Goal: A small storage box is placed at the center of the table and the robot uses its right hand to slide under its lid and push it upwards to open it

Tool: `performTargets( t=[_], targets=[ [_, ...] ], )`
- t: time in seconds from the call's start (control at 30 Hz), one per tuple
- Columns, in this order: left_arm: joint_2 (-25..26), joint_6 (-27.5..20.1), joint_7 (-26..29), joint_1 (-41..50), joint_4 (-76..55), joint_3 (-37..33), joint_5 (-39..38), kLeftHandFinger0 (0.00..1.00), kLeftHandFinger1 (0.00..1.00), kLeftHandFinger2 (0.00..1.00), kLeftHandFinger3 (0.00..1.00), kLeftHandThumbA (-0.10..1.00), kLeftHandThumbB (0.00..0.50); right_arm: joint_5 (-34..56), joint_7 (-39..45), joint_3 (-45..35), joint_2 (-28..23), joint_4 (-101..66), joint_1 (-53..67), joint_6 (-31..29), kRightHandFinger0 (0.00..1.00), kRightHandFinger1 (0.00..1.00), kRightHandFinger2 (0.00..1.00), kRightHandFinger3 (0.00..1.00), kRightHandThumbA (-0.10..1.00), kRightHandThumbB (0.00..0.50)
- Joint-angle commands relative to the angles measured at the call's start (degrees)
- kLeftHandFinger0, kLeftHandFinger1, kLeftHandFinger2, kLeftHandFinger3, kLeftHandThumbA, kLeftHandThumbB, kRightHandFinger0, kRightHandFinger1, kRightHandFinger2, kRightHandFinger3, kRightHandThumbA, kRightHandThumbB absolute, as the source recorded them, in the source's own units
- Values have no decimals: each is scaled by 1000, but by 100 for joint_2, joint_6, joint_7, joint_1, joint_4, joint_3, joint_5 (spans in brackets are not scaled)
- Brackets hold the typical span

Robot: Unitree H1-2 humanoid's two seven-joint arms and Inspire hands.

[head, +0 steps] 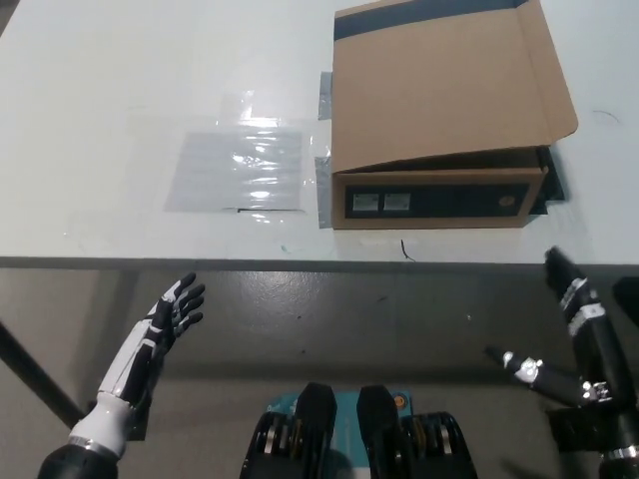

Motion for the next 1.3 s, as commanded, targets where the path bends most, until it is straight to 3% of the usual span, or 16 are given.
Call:
performTargets(
  t=[0.0, 0.07, 0.23, 0.33, 0.47, 0.5, 0.57, 0.9, 0.97, 1.27],
  targets=[
    [-53, -393, -27, 18, -260, 38, -117, 1000, 1000, 1000, 1000, 1000, 255, 766, -68, -178, 73, -926, 12, -133, 1000, 1000, 1000, 1000, 1000, 260],
    [-80, -467, -22, 51, -286, 46, -119, 1000, 1000, 1000, 1000, 1000, 256, 919, -49, -214, 35, -1277, -33, 89, 1000, 1000, 1000, 1000, 1000, 277],
    [-106, -491, 15, 107, -348, 63, -62, 1000, 1000, 1000, 1000, 1000, 263, 1361, -89, -411, -69, -1663, -398, 545, 1000, 1000, 1000, 1000, 1000, 187],
    [-130, -512, -4, 147, -343, 47, -83, 1000, 1000, 1000, 1000, 1000, 268, 1592, -188, -586, -79, -1735, -649, 768, 1000, 1000, 1000, 1000, 1000, 180],
    [-128, -498, 3, 147, -331, 47, -67, 1000, 1000, 1000, 1000, 1000, 282, 1918, -260, -832, -58, -1460, -1206, 912, 1000, 1000, 1000, 1000, 1000, 193],
    [-123, -535, 3, 184, -336, 35, -32, 1000, 1000, 1000, 1000, 1000, 271, 2002, -285, -880, -37, -1374, -1326, 981, 1000, 1000, 1000, 1000, 1000, 224],
    [-130, -529, -7, 202, -346, 29, -52, 1000, 1000, 1000, 1000, 1000, 272, 2178, -326, -969, 11, -1200, -1551, 1104, 1000, 1000, 1000, 1000, 1000, 236],
    [-130, -508, -26, 224, -335, 14, -65, 1000, 1000, 1000, 1000, 1000, 259, 2412, -180, -1175, -67, 51, -2485, 1128, 1000, 1000, 1000, 1000, 1000, 237],
    [-133, -505, -21, 225, -342, 13, -58, 1000, 1000, 1000, 1000, 1000, 239, 2769, -82, -1248, -42, 262, -2666, 1288, 1000, 1000, 1000, 1000, 1000, 260],
    [-110, -515, -24, 239, -291, 17, -38, 1000, 1000, 1000, 1000, 1000, 250, 3759, 55, -1596, 213, 931, -3257, 1854, 1000, 1000, 1000, 1000, 1000, 293]
  ],
)
